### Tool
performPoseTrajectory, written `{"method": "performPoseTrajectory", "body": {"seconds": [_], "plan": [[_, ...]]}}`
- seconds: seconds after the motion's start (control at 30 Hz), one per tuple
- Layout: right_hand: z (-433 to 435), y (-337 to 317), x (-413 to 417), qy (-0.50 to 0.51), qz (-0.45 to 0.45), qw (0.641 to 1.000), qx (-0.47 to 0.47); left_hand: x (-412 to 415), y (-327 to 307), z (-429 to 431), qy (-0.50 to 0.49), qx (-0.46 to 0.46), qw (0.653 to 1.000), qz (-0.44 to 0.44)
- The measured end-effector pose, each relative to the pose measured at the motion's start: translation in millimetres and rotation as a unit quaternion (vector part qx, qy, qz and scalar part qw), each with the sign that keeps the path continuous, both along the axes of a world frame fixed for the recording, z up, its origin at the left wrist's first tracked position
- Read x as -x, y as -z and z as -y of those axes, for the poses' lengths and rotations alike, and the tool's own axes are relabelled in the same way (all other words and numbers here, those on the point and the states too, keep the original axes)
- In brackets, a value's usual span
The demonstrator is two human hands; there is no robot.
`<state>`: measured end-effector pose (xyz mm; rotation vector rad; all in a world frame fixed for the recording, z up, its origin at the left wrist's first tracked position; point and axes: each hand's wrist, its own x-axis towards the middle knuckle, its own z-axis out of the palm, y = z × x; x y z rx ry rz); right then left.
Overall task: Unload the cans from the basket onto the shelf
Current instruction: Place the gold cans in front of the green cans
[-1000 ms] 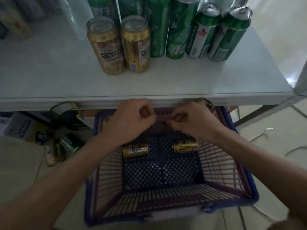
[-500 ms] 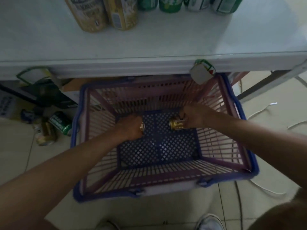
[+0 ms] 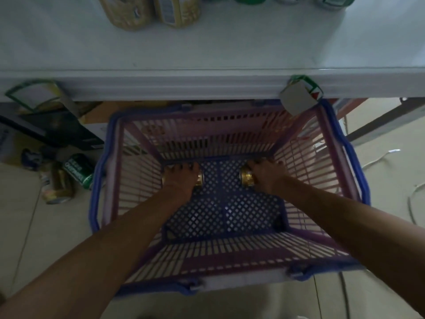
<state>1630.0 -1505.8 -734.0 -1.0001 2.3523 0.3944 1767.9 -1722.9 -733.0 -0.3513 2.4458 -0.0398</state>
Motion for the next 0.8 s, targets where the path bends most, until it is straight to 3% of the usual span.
{"method": "performPoseTrajectory", "body": {"seconds": [0.13, 0.27, 0.4, 0.6, 0.8], "plan": [[1, -18, 4, 0.04, 0.088, 0.991, 0.09, 1, 4, 13, -0.018, -0.06, 0.998, -0.018], [14, -67, -5, 0.063, 0.144, 0.958, 0.242, -3, -4, 23, -0.032, -0.085, 0.995, -0.03], [16, -129, -16, 0.055, 0.189, 0.927, 0.32, -11, -19, 23, -0.054, -0.151, 0.984, -0.071], [5, -200, -24, 0.072, 0.159, 0.892, 0.417, -12, -62, 28, -0.046, -0.227, 0.97, -0.069], [-4, -249, -21, 0.059, 0.111, 0.866, 0.484, 0, -135, 24, 0.02, -0.234, 0.963, -0.133]]}}
